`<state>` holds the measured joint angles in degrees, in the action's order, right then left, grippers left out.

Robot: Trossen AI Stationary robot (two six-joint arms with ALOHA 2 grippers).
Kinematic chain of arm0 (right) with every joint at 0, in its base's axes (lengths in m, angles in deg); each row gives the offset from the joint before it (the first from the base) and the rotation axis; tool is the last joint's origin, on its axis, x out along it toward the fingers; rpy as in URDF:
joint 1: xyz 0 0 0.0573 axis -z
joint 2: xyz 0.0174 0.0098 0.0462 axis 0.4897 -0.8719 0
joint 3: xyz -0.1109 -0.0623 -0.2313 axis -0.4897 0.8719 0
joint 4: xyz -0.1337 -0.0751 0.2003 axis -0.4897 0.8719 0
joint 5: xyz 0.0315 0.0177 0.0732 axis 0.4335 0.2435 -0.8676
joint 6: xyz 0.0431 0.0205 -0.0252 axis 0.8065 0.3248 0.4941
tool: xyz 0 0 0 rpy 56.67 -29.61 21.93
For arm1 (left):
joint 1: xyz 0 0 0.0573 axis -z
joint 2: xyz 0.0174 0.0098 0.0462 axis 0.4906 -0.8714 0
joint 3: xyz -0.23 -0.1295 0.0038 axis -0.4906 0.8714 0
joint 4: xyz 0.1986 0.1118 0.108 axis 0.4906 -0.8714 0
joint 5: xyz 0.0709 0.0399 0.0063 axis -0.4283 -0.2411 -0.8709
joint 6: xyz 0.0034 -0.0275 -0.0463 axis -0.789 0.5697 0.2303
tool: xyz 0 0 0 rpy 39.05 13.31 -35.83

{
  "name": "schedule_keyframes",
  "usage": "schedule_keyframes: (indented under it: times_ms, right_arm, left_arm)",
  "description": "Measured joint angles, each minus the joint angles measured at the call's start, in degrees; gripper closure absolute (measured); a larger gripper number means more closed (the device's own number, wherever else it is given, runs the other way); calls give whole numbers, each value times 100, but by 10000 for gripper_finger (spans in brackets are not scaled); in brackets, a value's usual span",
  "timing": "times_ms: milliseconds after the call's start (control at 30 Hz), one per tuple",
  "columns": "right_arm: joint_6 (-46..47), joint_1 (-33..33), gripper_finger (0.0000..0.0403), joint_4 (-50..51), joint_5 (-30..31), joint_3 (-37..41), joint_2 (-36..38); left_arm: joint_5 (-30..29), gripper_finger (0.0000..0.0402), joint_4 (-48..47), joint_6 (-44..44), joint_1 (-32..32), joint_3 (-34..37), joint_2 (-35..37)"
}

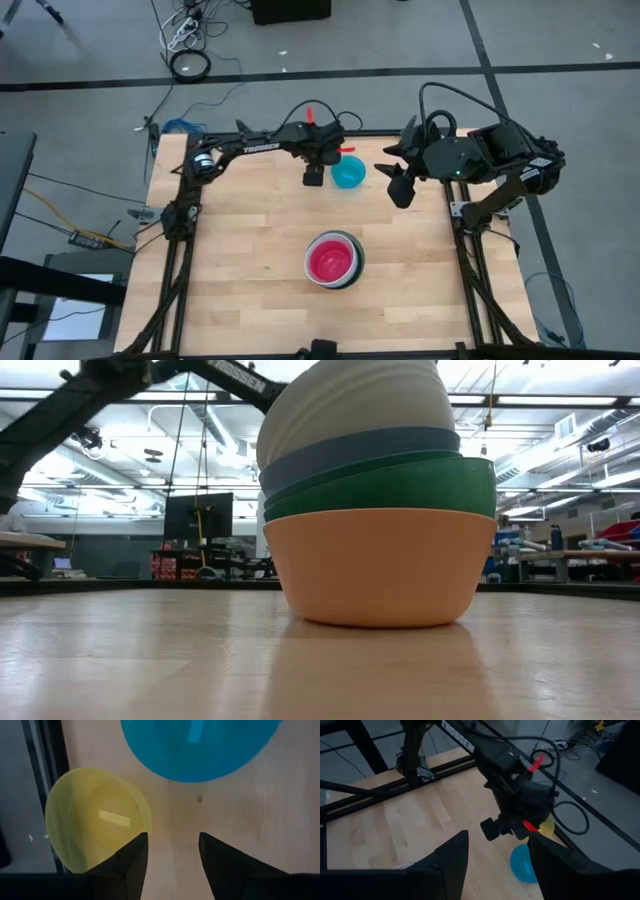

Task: Nest bowls inside each other
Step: Stack the yellow bowl on top of the red bowl

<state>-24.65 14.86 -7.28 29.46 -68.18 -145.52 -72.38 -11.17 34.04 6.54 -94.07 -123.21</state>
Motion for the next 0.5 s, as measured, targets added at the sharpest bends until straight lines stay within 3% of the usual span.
schedule_keyframes:
  times_ms: [333, 500]
  right_arm:
    - [-28, 0, 209, -2, -2, 0, 0]
    - [-44, 0, 209, -33, -2, 0, 0]
  left_arm:
    - [12, 219, -590, 156, -229, -664, -756]
    - [8, 280, -669, 170, -264, -680, -893]
